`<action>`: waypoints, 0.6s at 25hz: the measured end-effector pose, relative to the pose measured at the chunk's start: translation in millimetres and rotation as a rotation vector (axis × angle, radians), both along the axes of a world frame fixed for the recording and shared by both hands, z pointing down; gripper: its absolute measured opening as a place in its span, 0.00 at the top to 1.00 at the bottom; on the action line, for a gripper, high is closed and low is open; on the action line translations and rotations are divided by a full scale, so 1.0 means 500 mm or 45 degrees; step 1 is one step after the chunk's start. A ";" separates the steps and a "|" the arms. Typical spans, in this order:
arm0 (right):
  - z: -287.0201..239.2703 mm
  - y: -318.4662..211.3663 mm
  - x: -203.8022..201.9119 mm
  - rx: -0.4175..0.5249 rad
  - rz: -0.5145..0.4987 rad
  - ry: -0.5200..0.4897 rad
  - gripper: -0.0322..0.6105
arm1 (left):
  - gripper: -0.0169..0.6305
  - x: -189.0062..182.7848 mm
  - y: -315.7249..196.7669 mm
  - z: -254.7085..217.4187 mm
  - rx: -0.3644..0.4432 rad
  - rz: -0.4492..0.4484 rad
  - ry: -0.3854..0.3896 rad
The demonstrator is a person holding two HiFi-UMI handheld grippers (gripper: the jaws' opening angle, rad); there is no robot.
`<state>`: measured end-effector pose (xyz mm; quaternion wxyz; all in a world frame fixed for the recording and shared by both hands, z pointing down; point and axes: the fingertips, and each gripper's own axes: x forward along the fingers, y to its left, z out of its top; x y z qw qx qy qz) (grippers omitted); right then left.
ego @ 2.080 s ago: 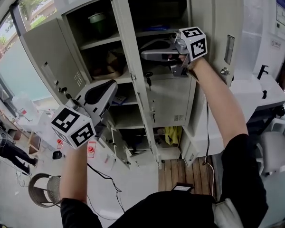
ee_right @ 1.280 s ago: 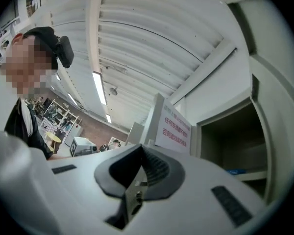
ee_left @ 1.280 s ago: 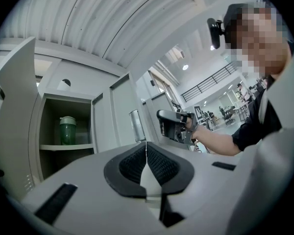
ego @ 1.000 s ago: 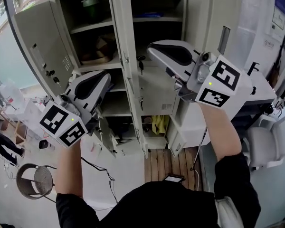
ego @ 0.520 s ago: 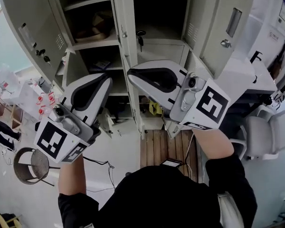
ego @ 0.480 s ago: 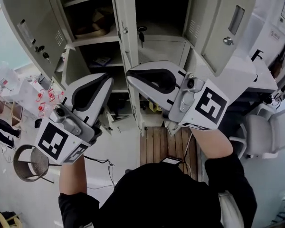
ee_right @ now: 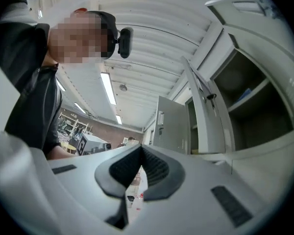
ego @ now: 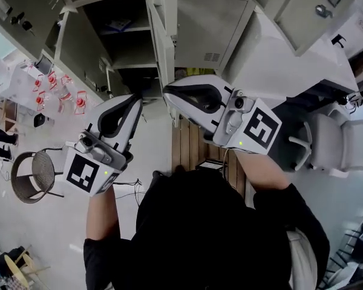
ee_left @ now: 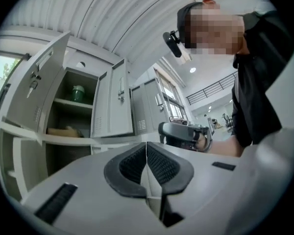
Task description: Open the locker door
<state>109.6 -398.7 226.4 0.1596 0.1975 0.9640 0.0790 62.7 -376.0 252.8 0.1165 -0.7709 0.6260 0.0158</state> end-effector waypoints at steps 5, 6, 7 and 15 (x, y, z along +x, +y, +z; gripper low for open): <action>0.126 0.004 -0.008 -0.108 0.027 0.082 0.93 | 0.95 -0.025 0.015 0.154 -0.057 -0.066 0.157; 0.152 0.007 -0.006 -0.133 0.030 0.102 0.93 | 0.95 -0.026 0.023 0.180 -0.062 -0.078 0.190; 0.176 0.010 -0.002 -0.158 0.032 0.121 0.93 | 0.95 -0.027 0.031 0.204 -0.067 -0.092 0.218; 0.347 0.046 0.005 -0.271 0.012 0.285 0.93 | 0.95 -0.019 0.098 0.339 -0.113 -0.166 0.363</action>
